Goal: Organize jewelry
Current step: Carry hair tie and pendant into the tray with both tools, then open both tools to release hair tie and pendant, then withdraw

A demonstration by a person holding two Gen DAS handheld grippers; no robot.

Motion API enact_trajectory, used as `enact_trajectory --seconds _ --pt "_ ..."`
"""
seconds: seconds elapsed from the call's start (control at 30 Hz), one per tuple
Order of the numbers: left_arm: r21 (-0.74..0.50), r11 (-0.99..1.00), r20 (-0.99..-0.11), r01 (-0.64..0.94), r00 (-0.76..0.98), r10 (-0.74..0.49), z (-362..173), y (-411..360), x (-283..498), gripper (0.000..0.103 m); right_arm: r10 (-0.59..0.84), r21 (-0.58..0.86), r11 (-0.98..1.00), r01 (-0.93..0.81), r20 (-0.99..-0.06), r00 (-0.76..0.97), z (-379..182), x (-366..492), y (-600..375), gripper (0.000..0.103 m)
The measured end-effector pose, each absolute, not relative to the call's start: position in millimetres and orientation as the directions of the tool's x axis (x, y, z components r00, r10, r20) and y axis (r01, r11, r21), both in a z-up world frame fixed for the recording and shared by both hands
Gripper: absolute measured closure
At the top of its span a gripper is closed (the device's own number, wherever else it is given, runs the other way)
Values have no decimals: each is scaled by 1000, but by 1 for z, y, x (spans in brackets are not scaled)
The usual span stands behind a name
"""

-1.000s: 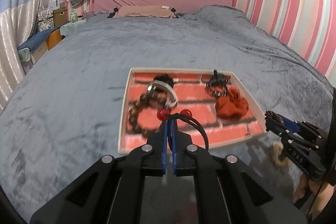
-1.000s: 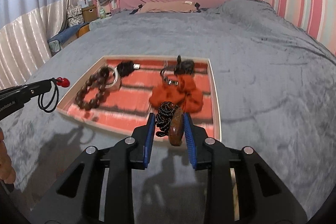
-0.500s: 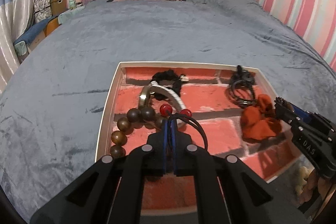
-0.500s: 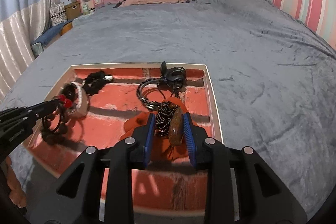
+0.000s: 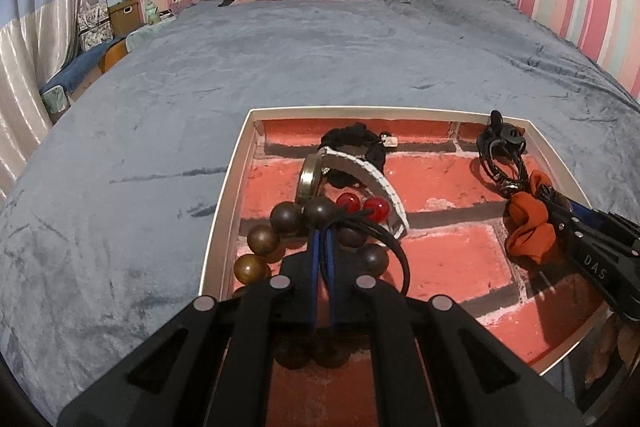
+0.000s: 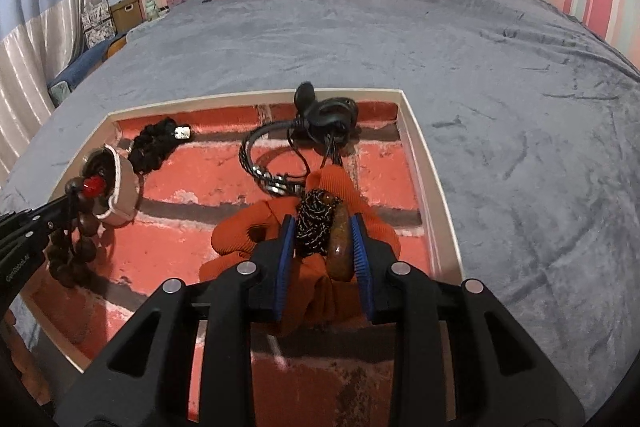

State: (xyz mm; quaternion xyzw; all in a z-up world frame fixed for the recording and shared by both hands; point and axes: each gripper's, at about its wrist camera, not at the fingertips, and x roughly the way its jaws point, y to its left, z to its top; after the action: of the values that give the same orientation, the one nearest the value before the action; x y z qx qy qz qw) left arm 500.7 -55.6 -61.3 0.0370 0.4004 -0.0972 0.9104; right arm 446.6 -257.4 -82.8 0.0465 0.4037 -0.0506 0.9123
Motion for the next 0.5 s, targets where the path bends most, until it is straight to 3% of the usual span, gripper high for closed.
enact_trajectory --seconds 0.33,0.5 --pt "19 980 -757 198 644 -116 -76 -55 502 98 -70 13 993 120 -748 660 -86 448 -253 70" --pt "18 978 -755 206 644 -122 -72 -55 496 98 -71 8 993 116 -753 655 -84 445 -255 60"
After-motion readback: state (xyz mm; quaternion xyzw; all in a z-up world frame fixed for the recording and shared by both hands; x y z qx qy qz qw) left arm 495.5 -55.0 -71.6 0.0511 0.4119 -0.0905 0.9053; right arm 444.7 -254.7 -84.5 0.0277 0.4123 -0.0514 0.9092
